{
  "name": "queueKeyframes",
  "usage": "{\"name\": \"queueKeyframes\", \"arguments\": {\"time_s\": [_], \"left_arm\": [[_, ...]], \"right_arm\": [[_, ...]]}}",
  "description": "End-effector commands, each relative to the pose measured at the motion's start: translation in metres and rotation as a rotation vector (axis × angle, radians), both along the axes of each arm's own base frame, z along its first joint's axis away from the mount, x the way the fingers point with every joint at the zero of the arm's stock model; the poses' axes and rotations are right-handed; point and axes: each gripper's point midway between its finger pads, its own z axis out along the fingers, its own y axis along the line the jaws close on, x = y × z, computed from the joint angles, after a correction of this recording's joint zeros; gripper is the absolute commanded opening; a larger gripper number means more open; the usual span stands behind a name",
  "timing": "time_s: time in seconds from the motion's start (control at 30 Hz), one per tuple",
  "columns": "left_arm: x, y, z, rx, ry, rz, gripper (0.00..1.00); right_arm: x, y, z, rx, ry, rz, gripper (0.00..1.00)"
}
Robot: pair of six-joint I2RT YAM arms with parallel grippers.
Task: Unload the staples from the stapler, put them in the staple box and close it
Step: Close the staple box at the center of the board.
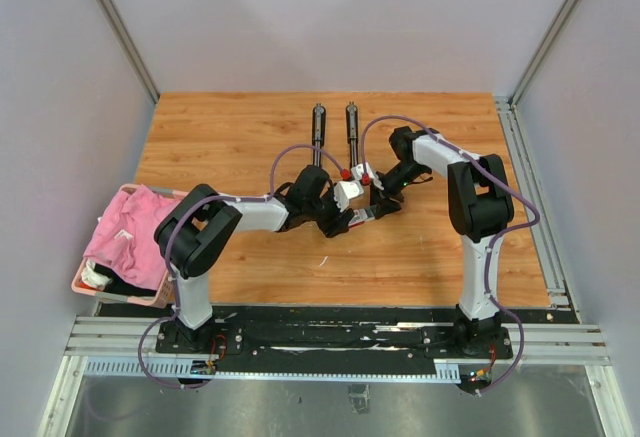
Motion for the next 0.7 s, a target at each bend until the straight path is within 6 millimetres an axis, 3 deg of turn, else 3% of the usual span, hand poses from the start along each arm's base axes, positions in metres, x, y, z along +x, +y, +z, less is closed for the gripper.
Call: {"name": "queueKeyframes", "arguments": {"time_s": [0.0,0.2,0.47,0.67], "left_arm": [[-0.018,0.001,-0.026,0.062,0.098,-0.011,0.54],[-0.017,0.0,-0.022,0.061,0.093,-0.003,0.55],[-0.01,0.009,0.001,0.04,0.045,0.013,0.74],[-0.013,0.012,0.006,0.04,0.049,-0.009,0.77]], "right_arm": [[-0.013,0.006,0.001,-0.01,0.028,0.045,0.43],[-0.011,0.006,0.004,0.004,0.038,0.023,0.45],[-0.004,0.008,0.025,0.083,0.007,-0.006,0.57],[0.003,0.004,0.042,0.102,-0.026,-0.034,0.59]]}}
